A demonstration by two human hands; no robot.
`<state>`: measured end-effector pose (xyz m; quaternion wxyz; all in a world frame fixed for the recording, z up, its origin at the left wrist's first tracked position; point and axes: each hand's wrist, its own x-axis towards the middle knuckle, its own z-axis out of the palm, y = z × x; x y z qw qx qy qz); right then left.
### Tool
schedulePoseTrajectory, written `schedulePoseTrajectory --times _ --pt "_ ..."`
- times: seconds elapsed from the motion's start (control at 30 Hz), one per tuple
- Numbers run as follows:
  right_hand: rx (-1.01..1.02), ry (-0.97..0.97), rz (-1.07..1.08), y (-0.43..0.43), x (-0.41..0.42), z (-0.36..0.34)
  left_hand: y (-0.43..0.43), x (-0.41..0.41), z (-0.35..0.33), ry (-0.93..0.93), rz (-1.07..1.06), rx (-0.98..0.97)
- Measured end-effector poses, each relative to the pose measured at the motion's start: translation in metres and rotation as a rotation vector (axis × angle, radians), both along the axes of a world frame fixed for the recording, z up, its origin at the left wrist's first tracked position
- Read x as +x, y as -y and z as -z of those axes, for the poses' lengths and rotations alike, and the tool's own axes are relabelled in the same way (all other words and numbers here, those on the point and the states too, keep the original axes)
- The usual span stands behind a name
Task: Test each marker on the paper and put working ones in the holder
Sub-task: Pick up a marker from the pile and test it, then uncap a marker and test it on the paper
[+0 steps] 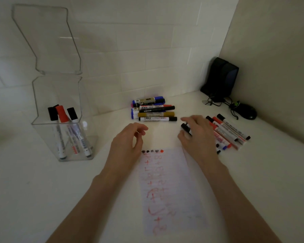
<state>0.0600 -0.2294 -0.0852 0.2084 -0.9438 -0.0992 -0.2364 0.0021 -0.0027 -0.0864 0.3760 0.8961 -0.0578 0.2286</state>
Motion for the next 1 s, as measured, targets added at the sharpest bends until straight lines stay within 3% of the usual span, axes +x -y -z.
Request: schedulePoseTrajectory --times 0.2,0.57,0.67,0.73,0.8,0.9,1.0 --pt "-0.206 -0.059 -0.169 -0.039 0.026 0.010 -0.001 0.000 0.002 0.057 0.019 0.140" --pt "-0.227 0.098 -0.126 -0.053 0.033 0.006 -0.002 -0.001 0.000 0.064 0.006 0.131" --pt "0.054 0.011 -0.119 -0.055 0.020 -0.010 0.000 -0.005 -0.004 0.057 0.001 0.054" --pt "0.452 -0.267 -0.155 -0.055 0.005 -0.027 0.004 -0.006 -0.008 0.011 0.025 0.018" --pt "0.798 -0.424 -0.218 -0.051 -0.011 -0.036 0.008 -0.005 -0.012 -0.078 0.066 0.011" --pt "0.923 -0.467 -0.217 -0.043 -0.029 -0.036 0.011 -0.001 -0.009 -0.124 0.110 0.086" --pt "0.966 -0.483 -0.229 -0.041 -0.036 -0.031 0.010 -0.003 -0.006 -0.008 0.148 0.161"
